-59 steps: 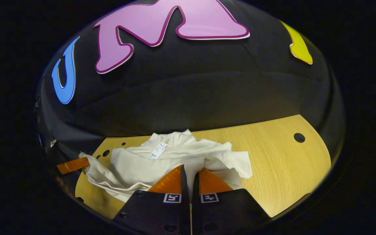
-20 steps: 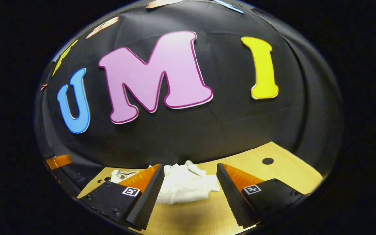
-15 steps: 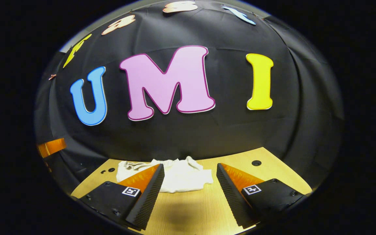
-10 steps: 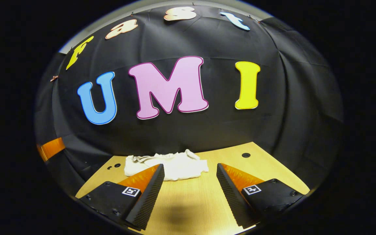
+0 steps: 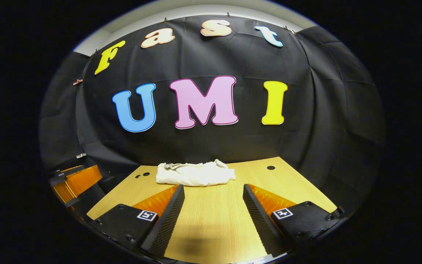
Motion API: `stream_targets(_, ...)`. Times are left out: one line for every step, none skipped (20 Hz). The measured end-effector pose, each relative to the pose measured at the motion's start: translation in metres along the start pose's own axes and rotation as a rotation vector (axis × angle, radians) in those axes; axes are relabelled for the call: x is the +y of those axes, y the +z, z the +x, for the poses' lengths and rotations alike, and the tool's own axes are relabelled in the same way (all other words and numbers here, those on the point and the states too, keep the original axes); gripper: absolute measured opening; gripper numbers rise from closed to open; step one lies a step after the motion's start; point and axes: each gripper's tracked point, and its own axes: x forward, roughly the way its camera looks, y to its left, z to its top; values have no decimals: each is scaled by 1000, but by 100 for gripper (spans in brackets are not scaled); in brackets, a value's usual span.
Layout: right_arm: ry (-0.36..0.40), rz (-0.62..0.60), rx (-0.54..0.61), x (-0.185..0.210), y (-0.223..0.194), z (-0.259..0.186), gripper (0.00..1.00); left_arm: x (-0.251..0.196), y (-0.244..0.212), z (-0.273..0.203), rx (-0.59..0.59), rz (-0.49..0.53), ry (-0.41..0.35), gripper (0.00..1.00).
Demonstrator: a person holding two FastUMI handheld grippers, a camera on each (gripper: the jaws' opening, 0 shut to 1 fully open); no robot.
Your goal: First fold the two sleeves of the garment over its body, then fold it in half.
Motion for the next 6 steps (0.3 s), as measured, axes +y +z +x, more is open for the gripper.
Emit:
stream_targets(-6, -3, 2, -4, -4, -8, 98, 2, 1, -4, -10, 19, 1, 97)
stream_targets(-27, -20, -18, -11, -5, -12, 98, 4, 0, -7, -13, 36, 6, 96)
stream_targets(-48, -40, -21, -20, -9, -15, 98, 5, -2, -9, -6, 43, 10, 96)
stream_targets(-48, -51, -12, -21, -16, -21, 98, 5, -5, -11, 0, 42, 12, 96)
stream_targets(-51, -56, -4, -21, -20, -24, 98, 3, -6, -13, 7, 34, 10, 96)
stream_targets(-59, -51, 2, -25, -22, -28, 98, 2, -8, -13, 11, 30, 6, 97)
